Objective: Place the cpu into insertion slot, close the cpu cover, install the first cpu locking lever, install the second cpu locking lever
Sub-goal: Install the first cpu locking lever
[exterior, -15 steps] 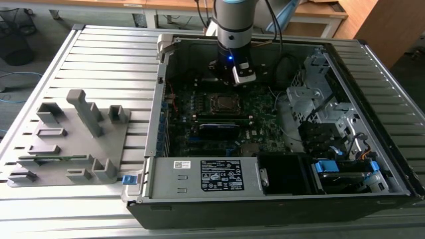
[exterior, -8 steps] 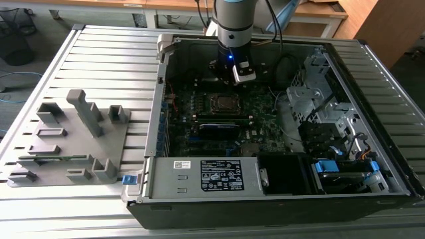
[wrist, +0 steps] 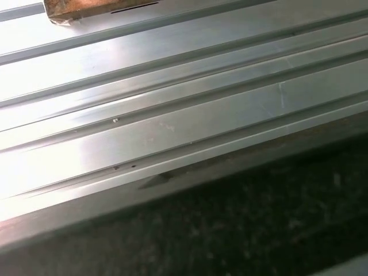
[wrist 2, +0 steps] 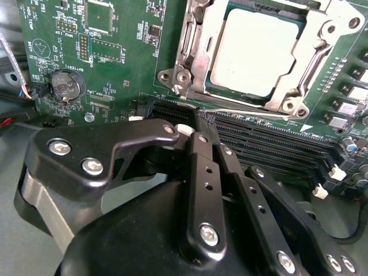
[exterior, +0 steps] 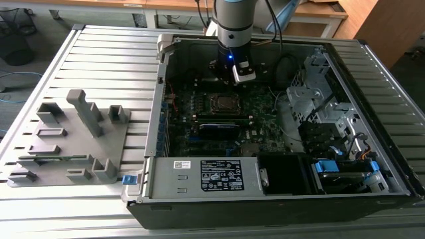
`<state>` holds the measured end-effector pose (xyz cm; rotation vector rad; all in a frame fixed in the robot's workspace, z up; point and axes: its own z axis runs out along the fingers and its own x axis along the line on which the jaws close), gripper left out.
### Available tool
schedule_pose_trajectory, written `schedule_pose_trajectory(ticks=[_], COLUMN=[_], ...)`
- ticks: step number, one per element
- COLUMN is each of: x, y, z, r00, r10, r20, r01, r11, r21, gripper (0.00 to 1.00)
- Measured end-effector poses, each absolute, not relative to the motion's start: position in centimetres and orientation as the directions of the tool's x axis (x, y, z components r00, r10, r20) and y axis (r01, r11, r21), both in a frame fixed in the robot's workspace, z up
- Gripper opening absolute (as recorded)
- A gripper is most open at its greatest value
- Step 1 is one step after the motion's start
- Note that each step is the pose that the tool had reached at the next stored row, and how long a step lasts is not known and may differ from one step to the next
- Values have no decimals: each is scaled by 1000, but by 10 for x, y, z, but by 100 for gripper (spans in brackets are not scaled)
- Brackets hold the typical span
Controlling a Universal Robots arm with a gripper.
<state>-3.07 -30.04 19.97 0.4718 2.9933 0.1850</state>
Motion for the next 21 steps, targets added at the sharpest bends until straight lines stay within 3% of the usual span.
schedule_pose_trajectory(ticks=[21], x=[-35], y=[-300], z=[198], r00=[-945], r10=[310], r20=[-102], r01=[298], r11=[948], r21=[112], gripper=[11])
